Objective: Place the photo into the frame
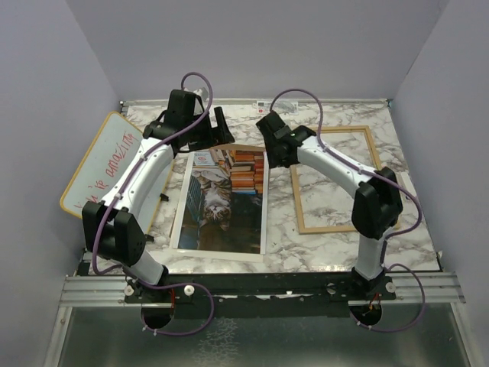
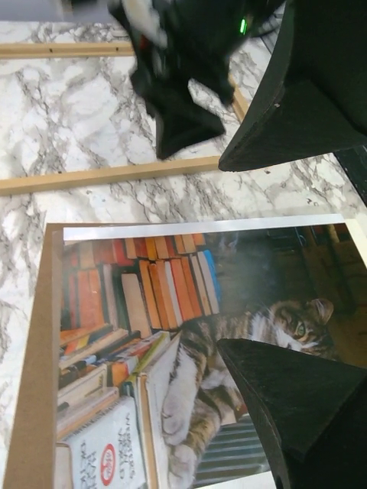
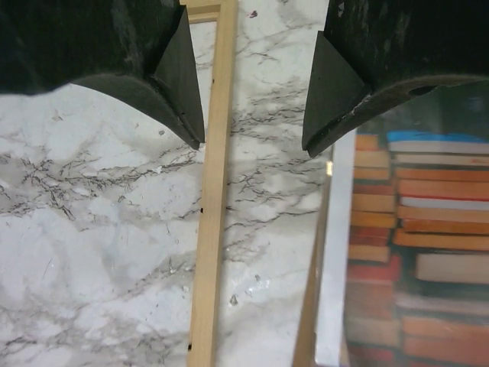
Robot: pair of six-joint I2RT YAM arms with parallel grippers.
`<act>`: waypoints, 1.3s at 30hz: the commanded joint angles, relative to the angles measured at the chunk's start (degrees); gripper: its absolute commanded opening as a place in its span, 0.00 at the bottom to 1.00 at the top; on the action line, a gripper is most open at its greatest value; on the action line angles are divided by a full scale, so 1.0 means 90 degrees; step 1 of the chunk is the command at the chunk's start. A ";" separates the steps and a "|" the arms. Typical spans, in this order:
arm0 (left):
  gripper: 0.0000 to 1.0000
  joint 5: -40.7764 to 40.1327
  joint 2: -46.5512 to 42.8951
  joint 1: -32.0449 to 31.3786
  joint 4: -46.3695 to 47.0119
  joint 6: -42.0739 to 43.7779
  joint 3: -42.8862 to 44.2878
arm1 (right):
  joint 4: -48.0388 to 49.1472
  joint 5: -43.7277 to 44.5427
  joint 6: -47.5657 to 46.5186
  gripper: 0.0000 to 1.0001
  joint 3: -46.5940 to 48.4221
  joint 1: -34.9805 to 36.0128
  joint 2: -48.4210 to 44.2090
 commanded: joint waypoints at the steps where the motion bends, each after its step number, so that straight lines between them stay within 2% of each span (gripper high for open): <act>1: 0.90 -0.0374 -0.0288 0.0030 -0.0030 0.0082 -0.0373 | 0.0621 -0.0472 0.0501 0.58 -0.0443 -0.0267 -0.0708; 8: 0.89 -0.0288 -0.0173 0.0032 0.0080 -0.0006 -0.0795 | 0.1041 -0.1457 0.0505 0.58 -0.1257 -0.1202 -0.1121; 17: 0.87 -0.0196 -0.0116 0.0014 0.0934 -0.0073 -0.1909 | 0.1676 -0.2650 0.0497 0.61 -0.2192 -0.2288 -0.1565; 20: 0.83 -0.0191 -0.0018 -0.0004 0.1286 -0.0085 -0.2337 | 0.1615 -0.2844 0.0543 0.61 -0.2229 -0.2337 -0.1506; 22: 0.79 -0.0196 0.0085 -0.0014 0.1493 -0.0078 -0.2569 | 0.1745 -0.3262 0.0654 0.55 -0.2332 -0.2349 -0.1612; 24: 0.74 -0.0241 0.0201 -0.0019 0.1644 -0.0076 -0.2766 | 0.2255 -0.4030 0.0762 0.49 -0.2631 -0.2349 -0.1829; 26: 0.69 -0.0330 0.0322 -0.0026 0.1737 -0.0076 -0.2932 | 0.2905 -0.4961 0.1068 0.48 -0.3011 -0.2349 -0.1876; 28: 0.65 -0.0508 0.0426 -0.0031 0.1780 -0.0043 -0.3101 | 0.3431 -0.5924 0.1447 0.46 -0.3266 -0.2336 -0.1649; 30: 0.62 -0.0707 0.0502 -0.0026 0.1802 0.0021 -0.3207 | 0.3858 -0.6492 0.1905 0.42 -0.3487 -0.2268 -0.1363; 34: 0.53 -0.0961 0.0662 -0.0031 0.1811 0.0085 -0.3374 | 0.4723 -0.6949 0.2381 0.41 -0.3890 -0.2068 -0.1168; 39: 0.46 -0.1252 0.0841 -0.0053 0.1861 0.0021 -0.3553 | 0.4462 -0.6778 0.2244 0.43 -0.3864 -0.1914 -0.0900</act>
